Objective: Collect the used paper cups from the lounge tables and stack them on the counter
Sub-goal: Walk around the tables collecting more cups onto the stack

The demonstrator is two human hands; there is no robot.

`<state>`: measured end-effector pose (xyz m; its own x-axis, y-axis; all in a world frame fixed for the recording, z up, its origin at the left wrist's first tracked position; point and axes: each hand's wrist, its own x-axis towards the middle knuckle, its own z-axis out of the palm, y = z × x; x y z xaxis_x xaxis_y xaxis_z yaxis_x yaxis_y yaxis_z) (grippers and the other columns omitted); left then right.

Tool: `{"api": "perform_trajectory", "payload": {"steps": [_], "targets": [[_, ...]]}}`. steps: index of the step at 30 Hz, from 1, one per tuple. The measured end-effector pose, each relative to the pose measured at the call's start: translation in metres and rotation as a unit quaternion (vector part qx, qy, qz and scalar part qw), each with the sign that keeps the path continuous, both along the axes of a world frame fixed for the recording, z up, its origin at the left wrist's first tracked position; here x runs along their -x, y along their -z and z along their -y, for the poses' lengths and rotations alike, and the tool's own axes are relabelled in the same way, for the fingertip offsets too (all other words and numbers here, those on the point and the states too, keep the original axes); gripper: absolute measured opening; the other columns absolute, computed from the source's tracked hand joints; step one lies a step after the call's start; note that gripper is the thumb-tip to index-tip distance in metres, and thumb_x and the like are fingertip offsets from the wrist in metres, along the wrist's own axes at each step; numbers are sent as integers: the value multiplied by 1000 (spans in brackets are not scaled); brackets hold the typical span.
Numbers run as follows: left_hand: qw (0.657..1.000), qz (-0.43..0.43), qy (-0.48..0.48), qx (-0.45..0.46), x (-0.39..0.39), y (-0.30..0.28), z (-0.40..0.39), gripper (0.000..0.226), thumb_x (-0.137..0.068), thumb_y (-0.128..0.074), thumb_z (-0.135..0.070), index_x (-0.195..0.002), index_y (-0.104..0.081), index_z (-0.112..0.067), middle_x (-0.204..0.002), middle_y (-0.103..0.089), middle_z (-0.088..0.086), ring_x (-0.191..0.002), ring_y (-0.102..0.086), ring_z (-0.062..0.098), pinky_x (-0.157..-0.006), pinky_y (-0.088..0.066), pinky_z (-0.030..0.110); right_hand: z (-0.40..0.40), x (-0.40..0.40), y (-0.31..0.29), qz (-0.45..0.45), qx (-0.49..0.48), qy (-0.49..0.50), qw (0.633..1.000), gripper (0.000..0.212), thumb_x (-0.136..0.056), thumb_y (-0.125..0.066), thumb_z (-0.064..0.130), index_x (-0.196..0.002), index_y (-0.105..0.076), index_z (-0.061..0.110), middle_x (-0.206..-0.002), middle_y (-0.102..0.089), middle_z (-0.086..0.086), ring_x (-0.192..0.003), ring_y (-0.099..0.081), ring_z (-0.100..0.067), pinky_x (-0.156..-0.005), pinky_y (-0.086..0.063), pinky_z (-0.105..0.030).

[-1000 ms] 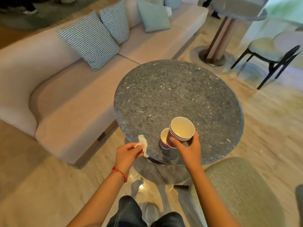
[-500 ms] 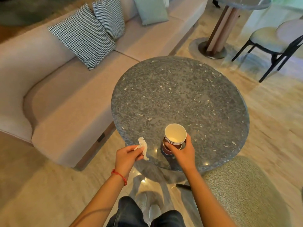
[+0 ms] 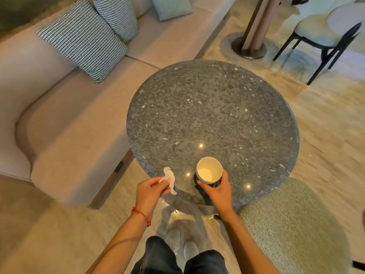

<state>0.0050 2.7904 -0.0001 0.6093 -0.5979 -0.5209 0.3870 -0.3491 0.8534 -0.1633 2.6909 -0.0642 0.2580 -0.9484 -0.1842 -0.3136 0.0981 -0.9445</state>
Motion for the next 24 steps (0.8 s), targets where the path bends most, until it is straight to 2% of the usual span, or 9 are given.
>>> {"api": "perform_trajectory", "payload": {"steps": [5,9,13,16,19,21,24], "targets": [[1000,-6,27,-2,-3,4,9,16,-79,-67,-1,-70,-72,-13,-55,-70,-3,-52,-65,4,-52,-51,13,-3,3,-5,14,-7,47,999,68,-67,-84,14,-118,-42,32,-112,-52,23,-99,-50,21,-75,-40,1],[996,-4,84,-13,2,7,27,33,-80,-67,-2,-54,-72,-22,-50,-67,-4,-48,-61,5,-55,-54,19,-12,18,-13,26,-9,95,995,67,-68,-83,15,-118,-43,32,-114,-54,19,-102,-52,13,-78,-41,-1],[988,-26,151,-22,23,8,47,29,-80,-66,-2,-58,-70,-21,-52,-69,-3,-49,-64,5,-52,-54,18,-28,44,-22,31,7,170,985,61,-67,-83,13,-109,-47,39,-112,-55,22,-100,-51,19,-77,-42,-2],[976,-21,216,-26,47,8,58,30,-79,-68,-3,-55,-71,-21,-51,-68,-3,-49,-64,6,-58,-54,23,-47,70,-28,39,20,235,971,61,-66,-83,10,-107,-48,39,-111,-55,21,-98,-52,20,-76,-40,0],[958,-12,287,-7,80,2,63,15,-79,-67,-4,-69,-71,-14,-53,-69,-6,-50,-64,3,-52,-51,15,-69,98,-36,39,29,294,955,62,-66,-83,9,-107,-47,39,-108,-56,20,-96,-54,19,-75,-42,-1],[946,-5,324,8,104,-2,62,18,-79,-67,-3,-67,-70,-16,-52,-69,-7,-50,-64,1,-50,-49,11,-86,118,-41,38,36,330,943,65,-66,-84,11,-110,-46,40,-109,-57,21,-98,-55,16,-77,-43,-4],[927,-28,373,6,140,-5,53,16,-79,-67,-3,-68,-70,-14,-57,-71,-2,-56,-67,8,-59,-54,20,-118,148,-49,39,44,382,922,64,-67,-83,13,-112,-47,40,-110,-59,19,-101,-56,10,-80,-45,-9]]}}
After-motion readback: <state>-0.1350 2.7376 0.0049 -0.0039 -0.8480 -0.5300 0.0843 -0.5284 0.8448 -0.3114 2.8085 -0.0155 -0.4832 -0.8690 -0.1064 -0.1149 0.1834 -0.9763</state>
